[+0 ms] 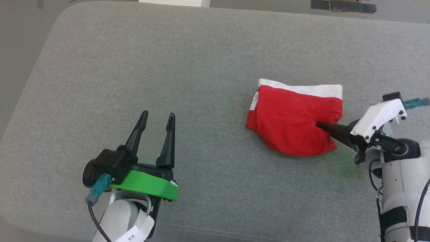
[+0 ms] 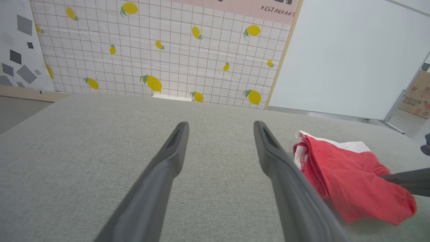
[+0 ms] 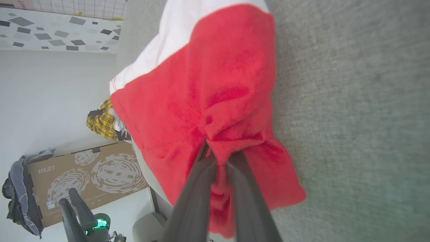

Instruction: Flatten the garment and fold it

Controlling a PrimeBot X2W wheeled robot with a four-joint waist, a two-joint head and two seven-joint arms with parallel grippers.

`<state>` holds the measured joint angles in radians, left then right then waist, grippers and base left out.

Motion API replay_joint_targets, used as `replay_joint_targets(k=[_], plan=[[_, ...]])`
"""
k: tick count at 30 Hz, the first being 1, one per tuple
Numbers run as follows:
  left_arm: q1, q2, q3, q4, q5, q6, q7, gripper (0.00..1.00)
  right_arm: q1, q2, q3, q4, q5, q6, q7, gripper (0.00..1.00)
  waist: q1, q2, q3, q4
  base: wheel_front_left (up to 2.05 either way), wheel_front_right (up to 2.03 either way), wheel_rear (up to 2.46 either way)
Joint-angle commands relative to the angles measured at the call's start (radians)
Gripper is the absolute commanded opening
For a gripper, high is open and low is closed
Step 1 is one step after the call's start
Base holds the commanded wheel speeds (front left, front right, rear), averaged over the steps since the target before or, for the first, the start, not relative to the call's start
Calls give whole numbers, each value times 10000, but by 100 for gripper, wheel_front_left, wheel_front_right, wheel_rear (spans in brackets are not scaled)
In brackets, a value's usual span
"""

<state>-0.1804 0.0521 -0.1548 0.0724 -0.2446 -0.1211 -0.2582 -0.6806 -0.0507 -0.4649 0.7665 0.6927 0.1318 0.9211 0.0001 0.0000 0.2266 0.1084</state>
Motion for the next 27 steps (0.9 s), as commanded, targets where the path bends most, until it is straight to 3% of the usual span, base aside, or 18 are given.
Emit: replay_joint_targets(k=[1, 5, 15, 22, 27], plan=[[-68, -18, 12, -65, -19, 31, -36, 100, 10, 4, 202, -234, -60, -11, 27, 0, -1, 0, -59, -193, 0, 0, 0], [-3, -18, 99, -180, 55, 45, -36, 100, 205, -63, 1423, -1222, -912, -11, -65, 0, -1, 0, -63, -777, 0, 0, 0], [-311, -14, 60, -474, 561, -38, -36, 100, 143, -1333, 4253, -2918, -3852, -11, -843, 0, -1, 0, 592, -3112, 0, 0, 0], [-923, 388, -324, -627, 921, -82, -36, 100, -561, -1898, 4449, -2709, -5664, -11, -2020, 0, -1, 0, 1645, -4589, 0, 0, 0], [-1334, 910, -581, -800, 1078, -90, -36, 100, -1193, -1847, 3535, -2006, -6937, -11, -3191, 0, -1, 0, 2468, -5166, 0, 0, 0]])
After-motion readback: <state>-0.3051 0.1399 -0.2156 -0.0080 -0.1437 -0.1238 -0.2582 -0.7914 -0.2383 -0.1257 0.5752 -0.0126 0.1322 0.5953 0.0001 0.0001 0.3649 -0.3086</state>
